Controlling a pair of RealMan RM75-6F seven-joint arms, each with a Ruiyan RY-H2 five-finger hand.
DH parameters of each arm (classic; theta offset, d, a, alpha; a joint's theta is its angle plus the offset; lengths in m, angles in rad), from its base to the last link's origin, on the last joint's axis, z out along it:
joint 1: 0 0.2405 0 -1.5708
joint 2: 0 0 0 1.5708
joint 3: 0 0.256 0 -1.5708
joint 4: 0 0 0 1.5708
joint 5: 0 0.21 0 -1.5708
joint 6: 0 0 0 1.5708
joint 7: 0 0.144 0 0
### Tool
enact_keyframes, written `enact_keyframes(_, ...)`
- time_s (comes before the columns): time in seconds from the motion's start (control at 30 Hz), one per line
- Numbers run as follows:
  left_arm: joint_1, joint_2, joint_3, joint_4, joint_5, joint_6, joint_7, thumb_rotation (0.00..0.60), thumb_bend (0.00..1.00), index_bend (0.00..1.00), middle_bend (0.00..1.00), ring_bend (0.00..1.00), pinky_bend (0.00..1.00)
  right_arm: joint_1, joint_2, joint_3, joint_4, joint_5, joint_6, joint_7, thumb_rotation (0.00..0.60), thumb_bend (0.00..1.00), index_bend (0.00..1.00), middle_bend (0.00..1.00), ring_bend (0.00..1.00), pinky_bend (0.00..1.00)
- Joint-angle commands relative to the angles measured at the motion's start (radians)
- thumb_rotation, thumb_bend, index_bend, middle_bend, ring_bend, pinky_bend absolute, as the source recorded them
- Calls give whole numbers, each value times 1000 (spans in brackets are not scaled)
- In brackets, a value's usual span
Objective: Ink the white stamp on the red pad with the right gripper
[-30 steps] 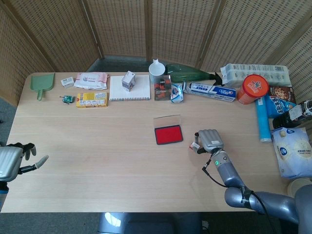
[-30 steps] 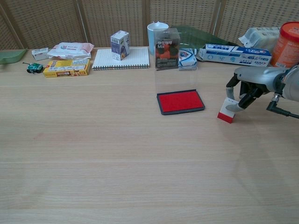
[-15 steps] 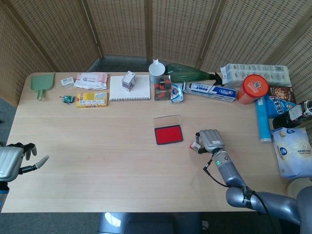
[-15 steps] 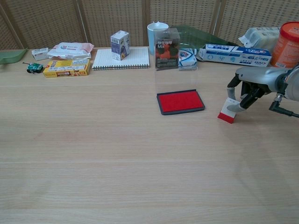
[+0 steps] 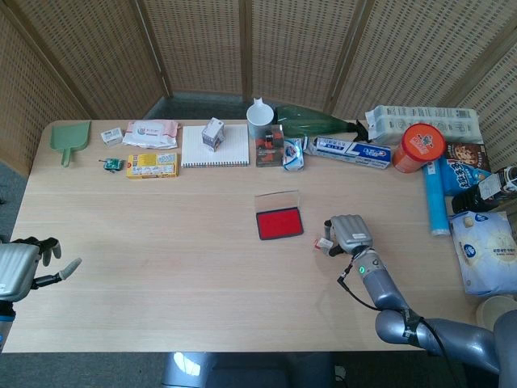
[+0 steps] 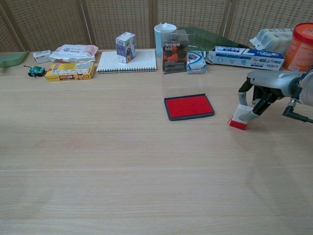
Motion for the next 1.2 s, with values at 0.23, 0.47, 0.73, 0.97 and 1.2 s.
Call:
enact_keyframes(0.23,-2,-1,-1,-1,0,-2,4,49,157,577,687,603,620,1,0,7,5,1,-10,3,485,275,520,1000,1000,1000)
enact_keyframes(0.47,-3,0,-2,-3,-1,-2,5,45,157,577,687,604,620,3,6,14,5,2,-25,11,404,275,418,1000,1000,1000)
enact_keyframes(0.73,-5,-5,-2,-3,-1,-4,4,46,157,577,687,603,620,-6,25,17,-16,-16,-26,34,253,275,384,1000,1000,1000)
enact_keyframes(0.97,-7,-11,-5,-3,-3,-5,4,49,157,577,687,603,621,-34,47,39,-56,-87,9,100,234,275,384,1000,1000,1000)
enact_keyframes(1.2,5,-6,-5,-17,-14,9,7,46,157,577,687,603,620,-88,62,70,-77,-202,123,182,230,308,415,1000,1000,1000)
